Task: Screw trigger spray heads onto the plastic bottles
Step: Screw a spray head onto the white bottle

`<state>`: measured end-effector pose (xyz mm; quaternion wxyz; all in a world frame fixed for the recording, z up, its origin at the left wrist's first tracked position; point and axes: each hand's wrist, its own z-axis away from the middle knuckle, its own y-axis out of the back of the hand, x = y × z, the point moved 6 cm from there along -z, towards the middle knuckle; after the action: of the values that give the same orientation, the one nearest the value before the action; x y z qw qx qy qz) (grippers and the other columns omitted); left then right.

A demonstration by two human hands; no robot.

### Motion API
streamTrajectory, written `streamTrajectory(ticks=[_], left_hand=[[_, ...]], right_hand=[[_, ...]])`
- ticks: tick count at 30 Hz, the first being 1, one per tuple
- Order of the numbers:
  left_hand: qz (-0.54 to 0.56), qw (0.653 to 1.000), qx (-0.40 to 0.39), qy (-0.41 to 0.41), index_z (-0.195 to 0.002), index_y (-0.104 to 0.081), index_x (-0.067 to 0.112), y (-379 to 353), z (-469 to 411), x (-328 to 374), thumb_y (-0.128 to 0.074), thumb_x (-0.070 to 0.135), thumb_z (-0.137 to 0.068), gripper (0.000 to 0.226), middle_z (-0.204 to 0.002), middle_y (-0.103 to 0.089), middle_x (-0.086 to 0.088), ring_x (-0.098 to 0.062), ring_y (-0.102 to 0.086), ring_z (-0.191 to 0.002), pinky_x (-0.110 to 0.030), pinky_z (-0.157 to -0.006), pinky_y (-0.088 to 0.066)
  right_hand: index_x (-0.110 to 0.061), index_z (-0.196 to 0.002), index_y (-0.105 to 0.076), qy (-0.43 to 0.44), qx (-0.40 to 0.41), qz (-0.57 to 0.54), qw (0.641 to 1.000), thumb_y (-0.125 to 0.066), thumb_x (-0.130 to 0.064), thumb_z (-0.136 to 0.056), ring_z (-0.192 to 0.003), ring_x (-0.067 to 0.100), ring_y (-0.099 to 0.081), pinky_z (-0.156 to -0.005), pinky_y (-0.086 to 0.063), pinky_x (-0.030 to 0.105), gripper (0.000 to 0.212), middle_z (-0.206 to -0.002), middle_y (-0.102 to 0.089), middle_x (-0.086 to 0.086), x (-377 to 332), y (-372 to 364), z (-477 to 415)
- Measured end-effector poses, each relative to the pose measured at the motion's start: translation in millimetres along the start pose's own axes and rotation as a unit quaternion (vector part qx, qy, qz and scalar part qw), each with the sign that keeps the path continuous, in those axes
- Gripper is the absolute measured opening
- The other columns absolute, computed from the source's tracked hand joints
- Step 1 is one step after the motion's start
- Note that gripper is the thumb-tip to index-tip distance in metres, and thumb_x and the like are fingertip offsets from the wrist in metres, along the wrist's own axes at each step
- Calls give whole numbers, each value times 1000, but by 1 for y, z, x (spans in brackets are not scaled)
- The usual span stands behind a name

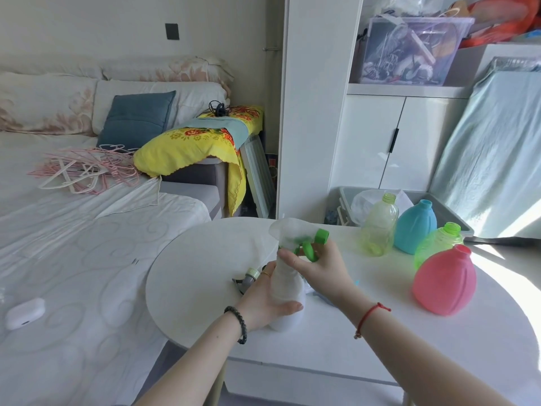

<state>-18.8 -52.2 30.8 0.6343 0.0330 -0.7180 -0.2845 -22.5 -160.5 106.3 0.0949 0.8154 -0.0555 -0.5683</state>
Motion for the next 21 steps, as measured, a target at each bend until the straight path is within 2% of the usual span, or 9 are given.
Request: streamTrajectory(ticks=[3,6,8,11,13,15,16,18,21], left_hand=[[-2,1000,-2,0,-132,-28,23,0,1,1,-72,49,-52,95,-133,-45,0,-12,-44,-122,-37,-104,-39],[-7,1000,1,1,-133,-27,21,-1,1,1,-72,40,-59,89,-134,-45,2,-10,-43,-123,-34,-105,-37],[-14,1000,4,4,-135,-26,21,-1,0,-1,-73,38,-61,90,-133,-44,6,-6,-44,-120,-22,-101,-37],[-14,1000,4,5,-133,-25,24,0,-1,-2,-75,27,-69,81,-122,-44,16,14,-41,-104,6,-78,-31],[-14,1000,10,10,-130,-27,25,0,0,-4,-74,26,-71,76,-119,-46,17,14,-42,-103,2,-77,-33],[-12,1000,18,15,-129,-30,21,0,-1,-7,-74,26,-70,74,-123,-49,9,1,-46,-109,-6,-81,-36],[-9,1000,21,14,-128,-31,21,0,-2,-7,-75,25,-70,73,-124,-50,6,-2,-47,-109,-6,-80,-37],[-4,1000,23,16,-126,-32,21,0,-2,-7,-76,25,-69,72,-121,-51,6,0,-49,-105,-3,-76,-38],[14,999,22,19,-126,-32,20,0,-2,-9,-76,22,-69,72,-122,-53,3,-3,-50,-109,-10,-81,-40]], right_hand=[[-16,-85,-66,7,13,1,1000,-75,-17,-72,-79,19,-66,-72,-55,30,16,-83,-70,17,-1,-1,4],[-8,-78,-66,8,30,57,998,-77,-21,-70,-69,13,-63,-61,-51,26,19,-71,-67,9,0,-2,5],[-8,-80,-65,2,44,58,997,-78,-21,-68,-69,12,-63,-63,-50,27,22,-71,-67,3,-1,-5,4],[-5,-87,-60,-1,65,58,996,-79,-21,-67,-78,20,-65,-71,-53,35,31,-82,-68,11,-2,-9,5],[-4,-93,-59,-9,42,42,998,-76,-20,-70,-88,25,-65,-79,-54,41,33,-90,-68,16,2,-9,8],[-9,-97,-59,-21,-5,6,1000,-67,-17,-79,-95,17,-65,-84,-53,33,21,-94,-70,5,10,-10,14],[-15,-93,-60,-22,-23,-3,999,-62,-15,-84,-90,6,-65,-81,-51,21,10,-88,-71,-9,12,-9,17],[-25,-82,-59,-16,-29,-4,999,-54,-10,-88,-75,-9,-61,-68,-44,5,17,-71,-67,-22,14,-6,19],[-23,-81,-56,-10,11,-15,1000,-65,-7,-80,-77,-6,-62,-65,-46,8,19,-81,-65,-12,15,-3,13]])
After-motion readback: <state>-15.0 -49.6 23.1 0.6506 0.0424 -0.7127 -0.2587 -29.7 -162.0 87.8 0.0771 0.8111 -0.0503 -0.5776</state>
